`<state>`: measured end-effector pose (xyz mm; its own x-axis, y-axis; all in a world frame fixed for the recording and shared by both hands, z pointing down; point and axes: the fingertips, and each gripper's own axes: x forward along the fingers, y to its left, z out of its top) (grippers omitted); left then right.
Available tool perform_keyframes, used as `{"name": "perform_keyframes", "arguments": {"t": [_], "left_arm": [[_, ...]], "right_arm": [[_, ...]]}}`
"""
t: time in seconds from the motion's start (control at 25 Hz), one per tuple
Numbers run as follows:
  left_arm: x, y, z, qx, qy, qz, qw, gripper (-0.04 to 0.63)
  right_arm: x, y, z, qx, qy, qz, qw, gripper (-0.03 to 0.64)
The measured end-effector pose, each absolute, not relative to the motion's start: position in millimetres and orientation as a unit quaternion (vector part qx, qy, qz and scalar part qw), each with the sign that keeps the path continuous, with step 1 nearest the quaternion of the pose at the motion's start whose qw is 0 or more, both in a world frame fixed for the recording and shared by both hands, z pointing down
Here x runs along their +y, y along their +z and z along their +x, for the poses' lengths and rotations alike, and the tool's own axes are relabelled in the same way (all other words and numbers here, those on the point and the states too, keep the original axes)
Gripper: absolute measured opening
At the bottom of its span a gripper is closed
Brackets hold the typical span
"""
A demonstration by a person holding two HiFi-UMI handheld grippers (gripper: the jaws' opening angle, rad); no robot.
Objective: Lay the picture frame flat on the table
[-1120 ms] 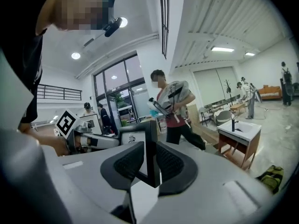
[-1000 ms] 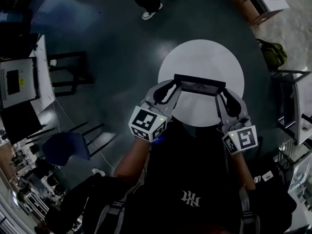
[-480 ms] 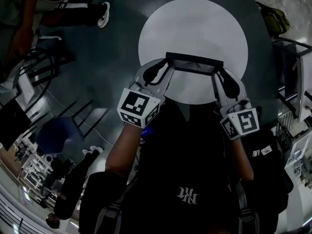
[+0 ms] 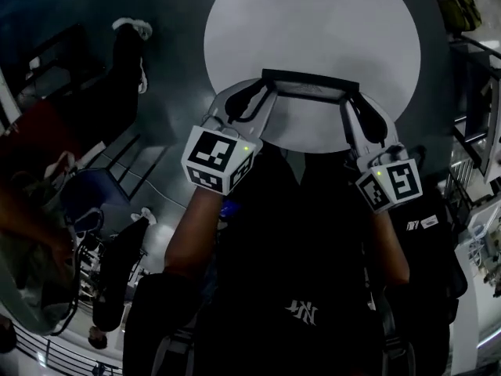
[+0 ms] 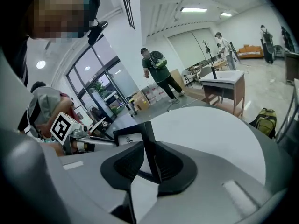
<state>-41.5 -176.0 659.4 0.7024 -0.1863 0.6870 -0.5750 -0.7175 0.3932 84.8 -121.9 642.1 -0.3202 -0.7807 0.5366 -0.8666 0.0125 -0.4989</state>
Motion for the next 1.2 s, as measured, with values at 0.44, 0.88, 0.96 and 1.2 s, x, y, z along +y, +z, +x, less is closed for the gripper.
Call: {"name": "perform_keyframes", "arguments": {"t": [0.44, 0.88, 0.96, 1.2], "left_arm": [[-166, 697, -54, -0.221, 0.328, 0.862, 0.318, 0.066], [-165, 709, -56, -0.217, 0.329, 0.870, 0.295, 0.069], [-165, 711, -57, -0.217, 0.331, 0.872, 0.290, 0.071], [-168, 719, -47, -0.218, 0.333, 0.870, 0.292, 0.080]], "right_arm": [[-110, 686, 71, -0.701, 0.419, 0.574, 0.060, 0.074], [-102, 708, 65, -0.697, 0.419, 0.577, 0.071, 0.075], [-102, 711, 64, -0.698, 0.416, 0.578, 0.075, 0.074], [-108, 720, 75, -0.699, 0.407, 0.581, 0.089, 0.074]]}}
